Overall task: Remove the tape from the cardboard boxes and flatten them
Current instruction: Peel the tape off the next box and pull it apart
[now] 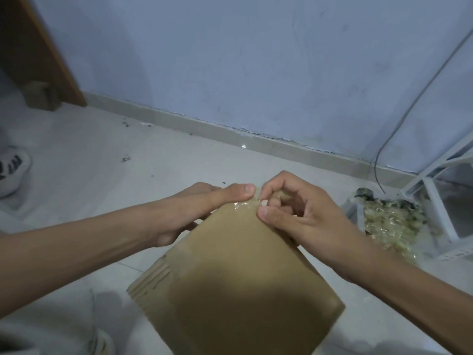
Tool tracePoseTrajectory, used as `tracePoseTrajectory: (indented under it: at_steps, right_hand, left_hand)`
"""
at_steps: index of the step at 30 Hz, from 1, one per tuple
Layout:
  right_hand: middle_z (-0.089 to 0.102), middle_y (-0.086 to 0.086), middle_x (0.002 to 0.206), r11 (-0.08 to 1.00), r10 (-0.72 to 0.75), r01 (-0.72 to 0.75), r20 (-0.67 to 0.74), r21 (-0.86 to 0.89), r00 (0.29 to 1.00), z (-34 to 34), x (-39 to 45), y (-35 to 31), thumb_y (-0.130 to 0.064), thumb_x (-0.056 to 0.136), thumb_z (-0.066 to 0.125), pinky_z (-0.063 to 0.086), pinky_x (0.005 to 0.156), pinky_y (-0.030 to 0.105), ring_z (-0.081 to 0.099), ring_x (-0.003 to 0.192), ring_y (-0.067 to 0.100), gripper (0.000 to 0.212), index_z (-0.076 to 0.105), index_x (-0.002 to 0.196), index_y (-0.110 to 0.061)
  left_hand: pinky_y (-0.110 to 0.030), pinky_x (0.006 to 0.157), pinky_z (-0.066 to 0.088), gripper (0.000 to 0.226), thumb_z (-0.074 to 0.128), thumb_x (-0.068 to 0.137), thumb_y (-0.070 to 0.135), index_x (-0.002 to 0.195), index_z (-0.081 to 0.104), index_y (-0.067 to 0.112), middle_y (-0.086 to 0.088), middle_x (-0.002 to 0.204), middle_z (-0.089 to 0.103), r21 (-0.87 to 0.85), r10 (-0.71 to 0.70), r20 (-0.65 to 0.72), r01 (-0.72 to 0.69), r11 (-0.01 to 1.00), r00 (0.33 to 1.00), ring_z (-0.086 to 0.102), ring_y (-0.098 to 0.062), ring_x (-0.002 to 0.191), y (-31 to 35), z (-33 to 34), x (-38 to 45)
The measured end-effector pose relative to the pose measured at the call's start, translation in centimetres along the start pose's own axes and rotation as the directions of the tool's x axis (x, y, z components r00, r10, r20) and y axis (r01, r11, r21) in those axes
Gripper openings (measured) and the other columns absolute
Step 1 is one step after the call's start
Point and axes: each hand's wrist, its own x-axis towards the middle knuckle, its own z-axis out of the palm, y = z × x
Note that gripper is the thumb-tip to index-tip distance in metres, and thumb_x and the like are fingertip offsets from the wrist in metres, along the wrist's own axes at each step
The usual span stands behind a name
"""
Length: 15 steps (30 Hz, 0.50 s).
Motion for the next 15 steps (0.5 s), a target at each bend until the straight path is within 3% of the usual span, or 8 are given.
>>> tracePoseTrajectory:
  at_steps: [2,5,7,11,15]
  right_hand:
    - [0.054,0.002,0.073,0.994,-0.022,0.014,-0.071,-0.109,0.997,0.3,0.0,0.4,-0.014,0.097,0.073,0.042,0.063,0.022,0.047,0.065,0.017,0.018,0.068,0.107,-0.027]
    - [0.056,0.003,0.075,0.987,-0.044,0.028,-0.102,-0.161,0.994,0.5,-0.2,0.5,-0.012,0.096,0.072,0.049,0.069,0.031,0.053,0.071,0.031,0.035,0.067,0.119,-0.037]
    - [0.057,0.0,0.073,0.982,-0.043,0.018,-0.127,-0.19,0.991,0.5,-0.1,0.4,-0.013,0.095,0.071,0.05,0.07,0.035,0.055,0.072,0.032,0.029,0.07,0.111,-0.037]
    - [0.054,-0.008,0.069,0.987,0.007,-0.033,-0.166,-0.158,0.986,0.1,-0.1,0.8,-0.019,0.094,0.074,0.043,0.064,0.029,0.047,0.062,0.02,0.016,0.074,0.098,-0.034]
    - [0.058,0.006,0.076,0.975,-0.061,0.025,-0.158,-0.221,0.986,-0.5,-0.5,0.9,-0.02,0.094,0.074,0.047,0.066,0.041,0.051,0.067,0.035,0.007,0.071,0.092,-0.027]
  left_hand:
    - [-0.062,0.113,0.043,0.095,0.072,0.061,0.091,0.115,0.076,0.013,-0.022,0.12,0.071,0.019,-0.047,-0.01,0.048,0.999,0.999,0.071,-0.035,0.109,-0.3,0.4,0.3]
    - [-0.057,0.112,0.046,0.087,0.067,0.061,0.094,0.108,0.08,0.022,-0.008,0.114,0.077,0.019,-0.093,-0.01,0.093,0.996,0.996,0.07,-0.032,0.116,-0.5,1.0,0.6]
    - [-0.055,0.113,0.046,0.085,0.065,0.063,0.095,0.108,0.081,0.024,-0.006,0.116,0.077,0.022,-0.106,-0.003,0.106,0.994,0.994,0.068,-0.032,0.119,-0.6,1.4,0.6]
    - [-0.052,0.112,0.048,0.081,0.06,0.067,0.094,0.112,0.08,0.03,0.003,0.115,0.077,0.048,-0.099,-0.023,0.1,0.994,0.995,0.069,-0.027,0.118,-0.2,1.8,0.6]
    - [-0.054,0.111,0.048,0.088,0.059,0.064,0.097,0.11,0.081,0.025,-0.001,0.118,0.076,0.06,-0.113,-0.026,0.115,0.992,0.993,0.067,-0.032,0.12,-0.1,2.0,0.7]
